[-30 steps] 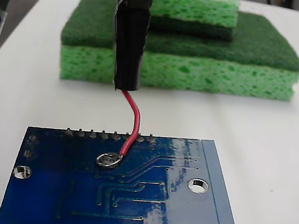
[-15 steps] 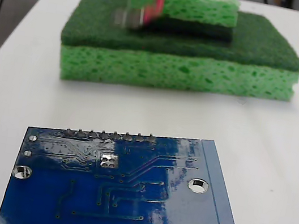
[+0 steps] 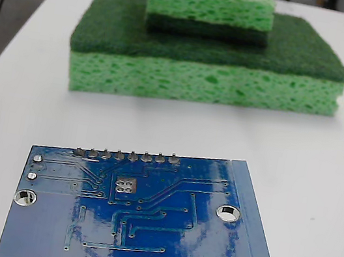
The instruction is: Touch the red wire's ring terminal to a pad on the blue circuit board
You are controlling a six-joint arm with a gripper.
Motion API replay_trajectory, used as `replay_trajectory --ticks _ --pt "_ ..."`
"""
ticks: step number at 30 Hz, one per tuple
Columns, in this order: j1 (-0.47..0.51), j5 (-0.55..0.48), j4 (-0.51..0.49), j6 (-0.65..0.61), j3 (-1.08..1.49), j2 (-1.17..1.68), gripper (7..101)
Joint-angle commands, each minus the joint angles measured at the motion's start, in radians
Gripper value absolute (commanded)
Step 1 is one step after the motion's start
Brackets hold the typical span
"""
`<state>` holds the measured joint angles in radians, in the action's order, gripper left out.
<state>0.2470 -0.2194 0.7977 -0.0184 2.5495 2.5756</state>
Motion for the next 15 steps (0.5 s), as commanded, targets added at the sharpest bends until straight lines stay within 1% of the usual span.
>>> replay_trajectory --ticks 1,5,6,11,13,15 --pt "-0.052 0.040 -0.015 0.006 0.198 0.206 100.3" --pt "-0.149 0.129 0.020 0.015 0.342 0.465 100.3" --pt "-0.166 0.146 0.025 0.028 0.350 0.479 100.3" --pt "-0.172 0.150 -0.023 0.046 0.428 0.479 100.3" --pt "-0.202 0.167 -0.021 0.040 0.440 0.479 100.3" --pt "-0.242 0.207 -0.025 0.048 0.445 0.479 100.3"
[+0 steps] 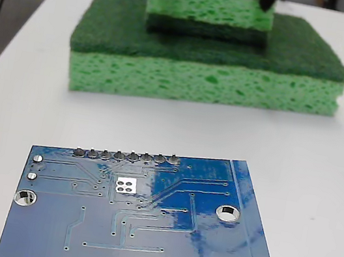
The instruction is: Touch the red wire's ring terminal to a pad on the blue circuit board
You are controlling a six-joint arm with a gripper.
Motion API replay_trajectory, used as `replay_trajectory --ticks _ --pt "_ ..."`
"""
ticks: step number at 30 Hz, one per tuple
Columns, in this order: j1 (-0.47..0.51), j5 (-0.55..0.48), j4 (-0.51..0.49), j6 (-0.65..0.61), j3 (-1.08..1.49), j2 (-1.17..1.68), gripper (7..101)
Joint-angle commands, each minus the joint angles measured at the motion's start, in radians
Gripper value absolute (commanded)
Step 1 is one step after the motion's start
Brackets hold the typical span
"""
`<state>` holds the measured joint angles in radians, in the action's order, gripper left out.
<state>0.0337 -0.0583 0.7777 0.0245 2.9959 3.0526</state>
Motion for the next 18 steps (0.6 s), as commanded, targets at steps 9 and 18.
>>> replay_trajectory --ticks 9,18 --pt "-0.043 0.071 -0.005 0.012 -0.002 0.002 100.3" --pt "-0.043 0.077 -0.005 0.018 -0.002 0.002 100.3"
